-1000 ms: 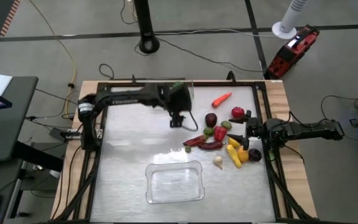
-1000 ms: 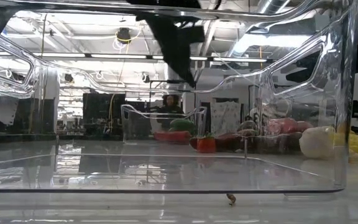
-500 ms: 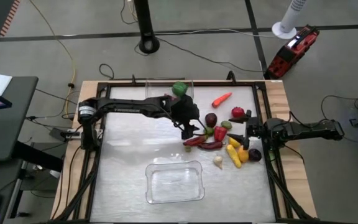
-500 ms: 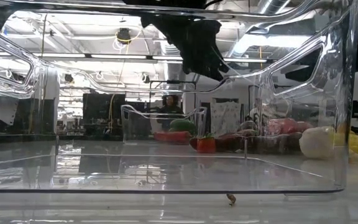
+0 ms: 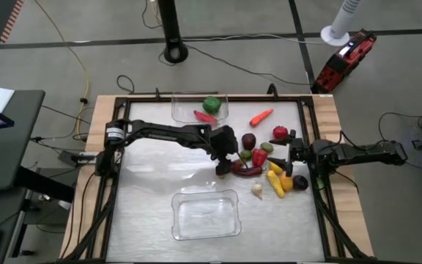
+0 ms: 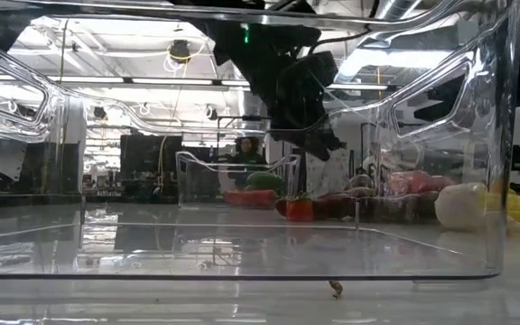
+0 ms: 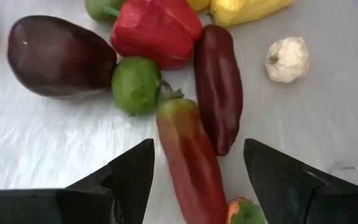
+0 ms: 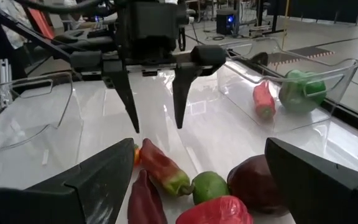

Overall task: Sort produce into baskets
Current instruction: Put the left red pepper into the top transparent bin

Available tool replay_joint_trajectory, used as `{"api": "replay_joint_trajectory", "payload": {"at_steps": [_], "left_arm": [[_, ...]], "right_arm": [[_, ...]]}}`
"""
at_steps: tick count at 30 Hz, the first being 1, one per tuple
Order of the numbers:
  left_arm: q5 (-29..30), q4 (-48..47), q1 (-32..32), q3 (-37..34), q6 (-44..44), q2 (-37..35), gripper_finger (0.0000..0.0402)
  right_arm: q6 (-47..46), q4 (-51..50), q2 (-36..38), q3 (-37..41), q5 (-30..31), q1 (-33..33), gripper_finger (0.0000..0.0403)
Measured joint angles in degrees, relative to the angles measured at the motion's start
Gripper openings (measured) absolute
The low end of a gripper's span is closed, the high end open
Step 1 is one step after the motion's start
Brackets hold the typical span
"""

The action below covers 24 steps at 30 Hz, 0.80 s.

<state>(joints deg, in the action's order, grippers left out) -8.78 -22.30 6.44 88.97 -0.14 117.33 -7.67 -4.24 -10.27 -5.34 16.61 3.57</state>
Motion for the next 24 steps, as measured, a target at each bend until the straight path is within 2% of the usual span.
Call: {"api": "replay_joint_trajectory", "payload": {"at_steps": [7,11,20,24], "left_arm": [[0.2,-5.1,-0.1,-0.1,-0.2,2.0,0.0233],[0.1,-4.1,-0.2,-0.2,-2.7,3.1,0.0240],[4.0,-3.4,-2.0,0.0,0.5,3.9,0.0312],[5.1,-4.2,-2.4,-0.1,0.9,5.6,0.0322]], "right_arm": [[0.0,0.3,-1.6,0.0,0.0,0.0,0.0385],[0.0,0.3,-1.8,0.0,0.0,0.0,0.0385],[-0.3,0.4,-1.7,0.0,0.0,0.0,0.0385],[-0.3,0.4,-1.7,0.0,0.0,0.0,0.0385]]}}
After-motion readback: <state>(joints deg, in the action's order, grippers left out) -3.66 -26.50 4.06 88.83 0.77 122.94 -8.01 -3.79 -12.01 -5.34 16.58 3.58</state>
